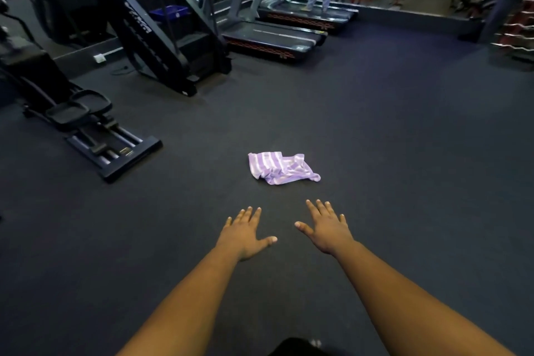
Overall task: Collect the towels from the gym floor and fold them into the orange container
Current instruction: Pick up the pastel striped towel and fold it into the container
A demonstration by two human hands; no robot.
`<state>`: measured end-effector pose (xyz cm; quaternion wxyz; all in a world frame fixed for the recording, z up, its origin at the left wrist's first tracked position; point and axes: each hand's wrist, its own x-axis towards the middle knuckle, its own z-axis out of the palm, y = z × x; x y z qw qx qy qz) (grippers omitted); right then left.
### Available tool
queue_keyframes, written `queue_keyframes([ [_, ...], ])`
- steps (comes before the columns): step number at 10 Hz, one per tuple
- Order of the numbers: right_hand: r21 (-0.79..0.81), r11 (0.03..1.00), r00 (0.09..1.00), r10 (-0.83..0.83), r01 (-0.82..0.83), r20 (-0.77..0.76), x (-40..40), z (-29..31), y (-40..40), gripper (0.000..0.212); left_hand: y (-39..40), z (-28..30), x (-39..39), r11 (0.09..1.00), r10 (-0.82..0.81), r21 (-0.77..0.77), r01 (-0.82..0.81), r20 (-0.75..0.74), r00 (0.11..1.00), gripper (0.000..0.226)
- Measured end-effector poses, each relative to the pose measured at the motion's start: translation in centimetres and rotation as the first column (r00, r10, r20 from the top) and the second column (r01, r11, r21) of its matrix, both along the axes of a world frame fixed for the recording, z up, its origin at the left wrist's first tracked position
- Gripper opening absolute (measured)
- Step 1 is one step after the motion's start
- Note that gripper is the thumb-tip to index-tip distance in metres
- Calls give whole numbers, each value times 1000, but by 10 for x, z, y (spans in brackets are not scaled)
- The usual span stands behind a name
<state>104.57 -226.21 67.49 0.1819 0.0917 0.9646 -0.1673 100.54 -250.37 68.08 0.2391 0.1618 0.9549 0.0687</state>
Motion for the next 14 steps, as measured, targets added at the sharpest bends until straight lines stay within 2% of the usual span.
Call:
queue_keyframes([
  [2,-17,999,999,-30,31,42,-118,-33,36,85,32,-26,-125,999,-26,-26,27,33,999,104],
  [3,-33,999,997,-21,23,75,-199,-55,66,85,52,-46,-200,999,2,-43,1,67,998,104],
  [6,-49,997,981,64,-56,184,-378,-83,112,85,94,-74,-353,995,77,-70,-67,156,985,103],
  [8,-54,995,962,98,-87,254,-504,-134,122,84,113,-127,-477,995,72,-80,-57,199,977,102],
  [9,-56,996,941,83,-68,328,-591,-198,125,83,122,-189,-571,997,49,-76,-31,253,966,101],
  [10,-62,997,932,58,-38,358,-639,-237,125,82,125,-230,-623,997,44,-77,-23,287,957,101],
  [11,-94,995,911,15,26,412,-714,-325,126,80,130,-313,-701,995,56,-96,-22,376,925,102],
  [12,-108,993,894,5,49,448,-759,-401,127,81,136,-381,-747,993,57,-117,-10,411,910,101],
  [13,-79,993,871,-37,86,490,-810,-521,136,80,145,-483,-795,991,67,-136,-6,447,892,100],
  [14,-87,996,866,12,36,500,-837,-592,143,64,150,-548,-815,989,65,-150,7,471,880,100],
])
